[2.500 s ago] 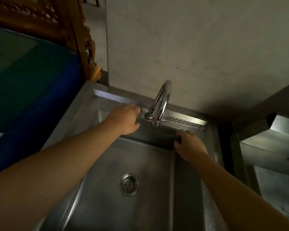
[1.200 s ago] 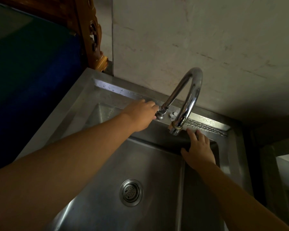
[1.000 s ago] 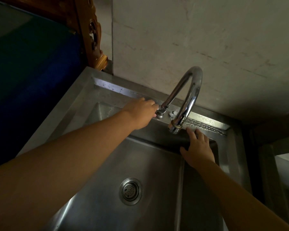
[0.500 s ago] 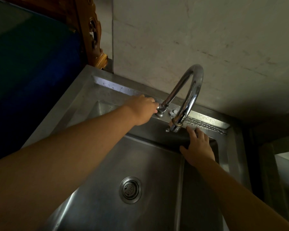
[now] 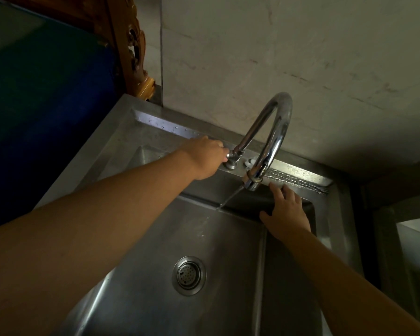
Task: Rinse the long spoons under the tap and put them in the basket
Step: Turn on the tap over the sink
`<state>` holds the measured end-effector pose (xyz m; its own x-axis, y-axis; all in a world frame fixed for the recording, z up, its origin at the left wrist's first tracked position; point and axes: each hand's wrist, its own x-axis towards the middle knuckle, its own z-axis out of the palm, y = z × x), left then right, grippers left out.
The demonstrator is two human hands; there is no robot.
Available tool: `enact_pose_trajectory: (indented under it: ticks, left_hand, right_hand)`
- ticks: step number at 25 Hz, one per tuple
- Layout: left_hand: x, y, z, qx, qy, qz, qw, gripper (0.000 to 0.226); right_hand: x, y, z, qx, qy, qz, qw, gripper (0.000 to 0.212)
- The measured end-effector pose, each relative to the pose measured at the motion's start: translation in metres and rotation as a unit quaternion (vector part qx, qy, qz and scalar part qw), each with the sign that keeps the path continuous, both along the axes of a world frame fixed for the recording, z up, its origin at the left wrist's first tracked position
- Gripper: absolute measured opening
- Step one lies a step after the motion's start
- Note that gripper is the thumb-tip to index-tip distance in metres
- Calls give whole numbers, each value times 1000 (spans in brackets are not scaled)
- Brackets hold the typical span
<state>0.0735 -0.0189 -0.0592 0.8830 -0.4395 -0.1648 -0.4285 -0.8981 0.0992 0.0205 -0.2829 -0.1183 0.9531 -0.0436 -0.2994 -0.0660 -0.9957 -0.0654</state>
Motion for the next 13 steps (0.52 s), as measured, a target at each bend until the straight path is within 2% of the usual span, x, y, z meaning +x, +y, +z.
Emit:
enact_pose_trajectory:
  ticks: [11,13]
  left_hand:
    - [0,0,4,-7,24,-6,1000,39]
    - [-2,4,4,-40,42,10,998,41]
  right_hand:
    - [0,0,0,1,7,-1,1000,96]
    - [0,-2,1,2,8,4,1000,96]
